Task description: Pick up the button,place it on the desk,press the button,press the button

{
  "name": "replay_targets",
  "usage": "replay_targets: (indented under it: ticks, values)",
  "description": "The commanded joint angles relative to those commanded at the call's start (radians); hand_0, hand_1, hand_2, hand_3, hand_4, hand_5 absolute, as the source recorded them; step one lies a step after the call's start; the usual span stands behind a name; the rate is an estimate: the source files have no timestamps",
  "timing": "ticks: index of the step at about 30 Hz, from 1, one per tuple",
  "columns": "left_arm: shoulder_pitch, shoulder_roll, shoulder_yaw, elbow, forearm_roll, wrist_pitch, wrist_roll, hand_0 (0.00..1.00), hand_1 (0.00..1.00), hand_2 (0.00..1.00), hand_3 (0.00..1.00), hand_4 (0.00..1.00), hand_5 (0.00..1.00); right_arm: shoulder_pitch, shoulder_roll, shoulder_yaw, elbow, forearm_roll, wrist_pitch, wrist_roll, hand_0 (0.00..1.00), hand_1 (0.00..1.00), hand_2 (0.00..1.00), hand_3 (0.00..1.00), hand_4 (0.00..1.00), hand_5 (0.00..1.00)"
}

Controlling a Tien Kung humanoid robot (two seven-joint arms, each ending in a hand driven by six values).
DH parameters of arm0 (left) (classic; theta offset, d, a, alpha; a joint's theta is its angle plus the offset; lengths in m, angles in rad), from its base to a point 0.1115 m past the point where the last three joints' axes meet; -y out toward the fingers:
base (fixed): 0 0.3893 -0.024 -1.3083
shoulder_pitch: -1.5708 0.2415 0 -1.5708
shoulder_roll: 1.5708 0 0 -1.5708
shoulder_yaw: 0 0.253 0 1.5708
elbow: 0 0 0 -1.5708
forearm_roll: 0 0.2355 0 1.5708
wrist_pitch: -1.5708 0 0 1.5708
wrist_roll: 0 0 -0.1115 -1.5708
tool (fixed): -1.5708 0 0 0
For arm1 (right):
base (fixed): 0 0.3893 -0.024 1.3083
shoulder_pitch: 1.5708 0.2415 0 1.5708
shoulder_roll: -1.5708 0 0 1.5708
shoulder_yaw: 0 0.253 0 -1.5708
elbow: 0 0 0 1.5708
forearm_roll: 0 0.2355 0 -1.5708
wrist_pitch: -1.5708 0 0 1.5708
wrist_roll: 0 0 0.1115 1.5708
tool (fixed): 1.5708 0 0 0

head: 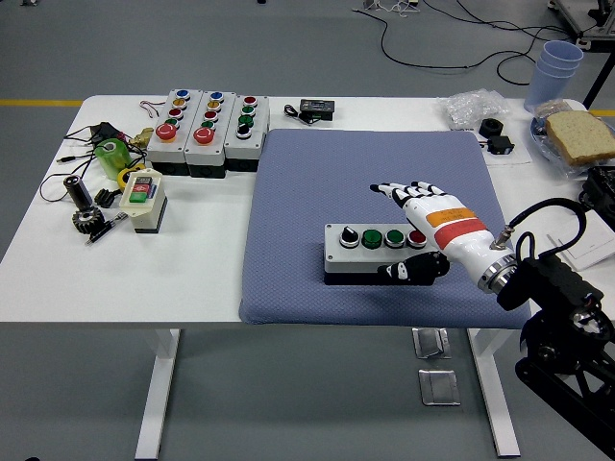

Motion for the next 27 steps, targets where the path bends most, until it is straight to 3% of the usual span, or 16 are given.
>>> replay_targets:
  ticks: [11,16,21,24,25,27]
  values:
    - [-0.003,0.001,0.002,0.0,-0.008,-0.002,0.0,0.652,0.645,0.638,0.543,0.305,0.842,0.016,0.017,-0.035,-0.046,0.039,0.06,-0.025,0.965,0.876,0.969,0.967,0.998,0.189]
    - [-0.008,0.002,0.003,0.0,-0.01,-0.003,-0.001,0.652,0.645,0.639,0.543,0.305,0.845,0.034,0.025,-0.032,-0.054,0.014,0.052,-0.032,0.96,0.869,0.967,0.962,0.998,0.182]
    - [-0.009,0.002,-0.003,0.0,-0.011,-0.003,0.002,0.652,0.647,0.638,0.544,0.307,0.846,0.034,0.026,-0.003,-0.041,0.039,0.005,-0.012,0.957,0.864,0.963,0.959,0.998,0.178]
    - [-0.011,0.003,-0.002,0.0,-0.01,-0.003,0.001,0.652,0.647,0.638,0.544,0.307,0.846,0.024,0.027,0.017,-0.048,0.155,-0.076,0.039,0.957,0.864,0.963,0.959,0.998,0.178]
    - [-0.011,0.003,-0.002,0.0,-0.01,-0.003,0.001,0.651,0.646,0.638,0.544,0.306,0.846,0.022,0.027,0.019,-0.05,0.201,-0.1,0.051,0.923,0.837,0.932,0.91,0.913,0.327]
    - [-0.012,0.003,-0.002,0.0,-0.01,-0.004,0.0,0.651,0.646,0.638,0.544,0.306,0.846,0.012,0.029,0.022,-0.062,0.285,-0.168,0.127,0.923,0.837,0.932,0.91,0.913,0.327]
